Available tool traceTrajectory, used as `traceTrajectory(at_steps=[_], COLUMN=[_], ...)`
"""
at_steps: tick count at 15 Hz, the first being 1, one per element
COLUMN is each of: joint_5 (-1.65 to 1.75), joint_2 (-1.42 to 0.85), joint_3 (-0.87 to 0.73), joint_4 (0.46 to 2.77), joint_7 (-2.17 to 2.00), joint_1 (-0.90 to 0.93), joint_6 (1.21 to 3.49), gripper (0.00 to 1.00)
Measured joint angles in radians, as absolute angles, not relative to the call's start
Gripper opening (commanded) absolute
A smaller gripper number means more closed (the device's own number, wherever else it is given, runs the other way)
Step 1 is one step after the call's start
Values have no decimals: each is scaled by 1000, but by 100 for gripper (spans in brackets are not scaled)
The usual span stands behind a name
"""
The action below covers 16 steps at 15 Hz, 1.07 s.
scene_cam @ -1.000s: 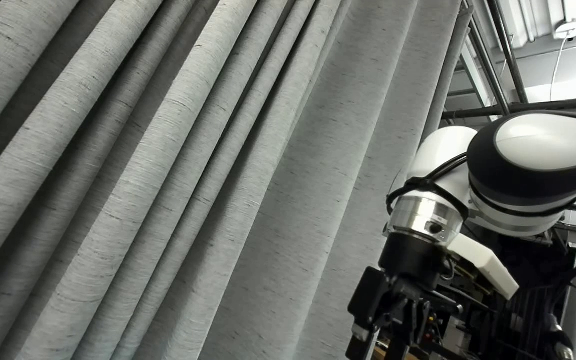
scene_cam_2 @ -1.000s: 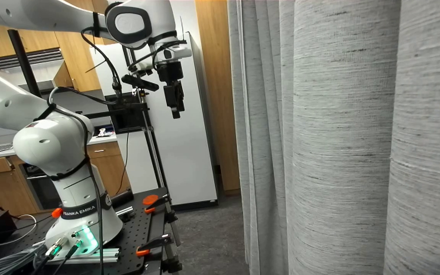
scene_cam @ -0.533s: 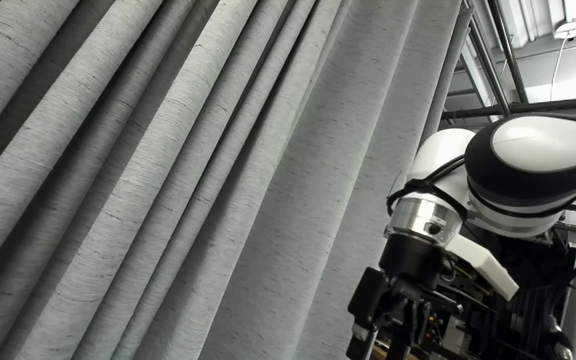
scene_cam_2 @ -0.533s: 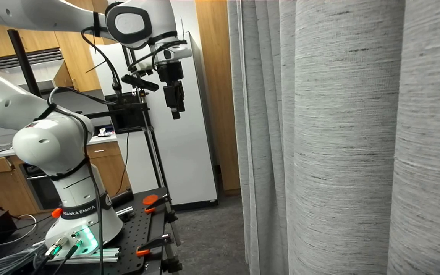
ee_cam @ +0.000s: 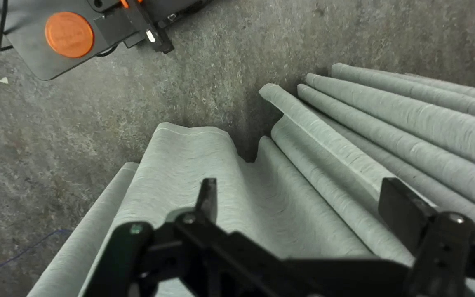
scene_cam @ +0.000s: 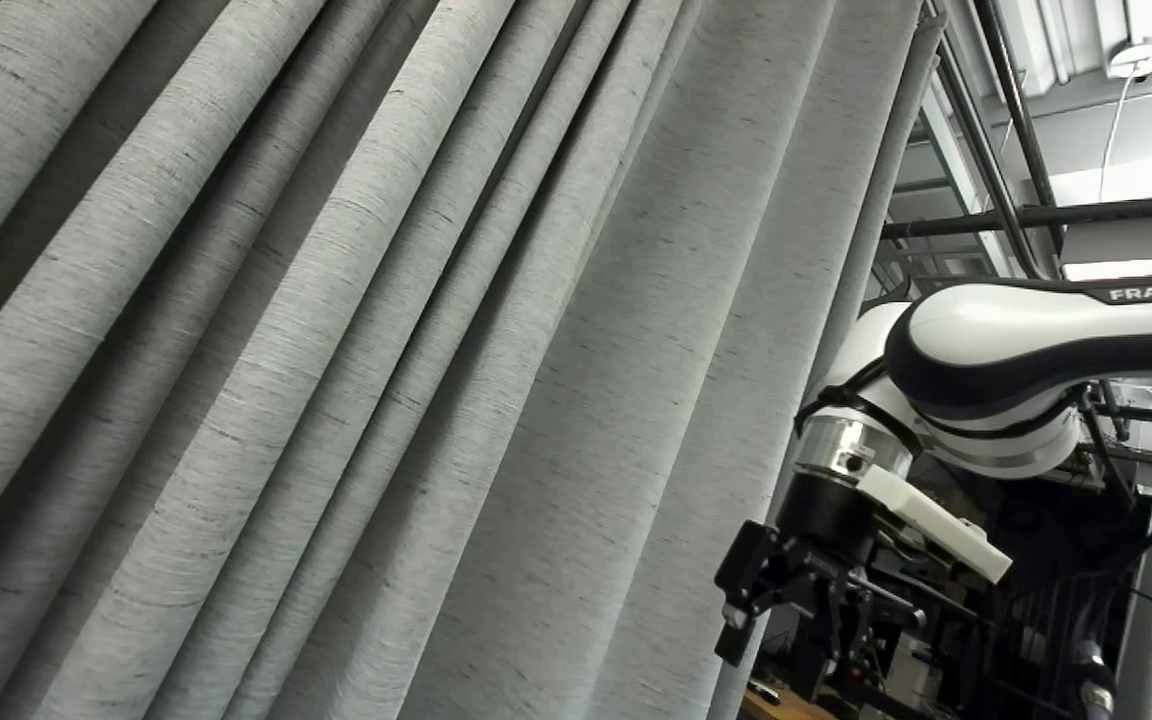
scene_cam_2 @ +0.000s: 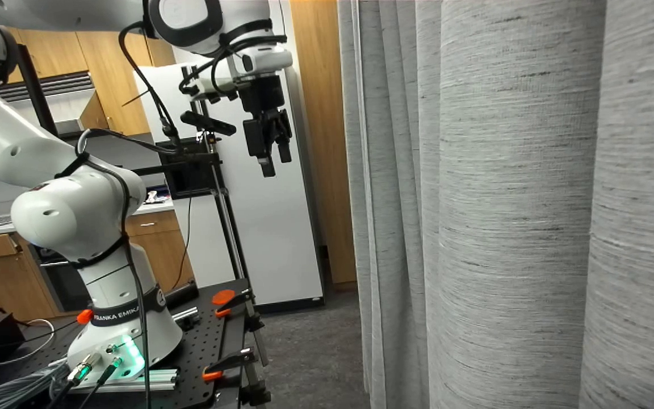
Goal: Open the curtain
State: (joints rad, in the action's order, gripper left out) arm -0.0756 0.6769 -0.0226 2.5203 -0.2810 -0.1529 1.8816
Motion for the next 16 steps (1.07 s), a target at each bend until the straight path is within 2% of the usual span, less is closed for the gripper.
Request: traceTrajectory(at_steps=[8,16], joint_5=[-41,-41], joint_2=[548,526], joint_3=[-151,-158], joint_4=[2350,2332], joint_7=[-282,-282], joint_1=[-275,-280], joint_6=[1884,1884], gripper=[100,100])
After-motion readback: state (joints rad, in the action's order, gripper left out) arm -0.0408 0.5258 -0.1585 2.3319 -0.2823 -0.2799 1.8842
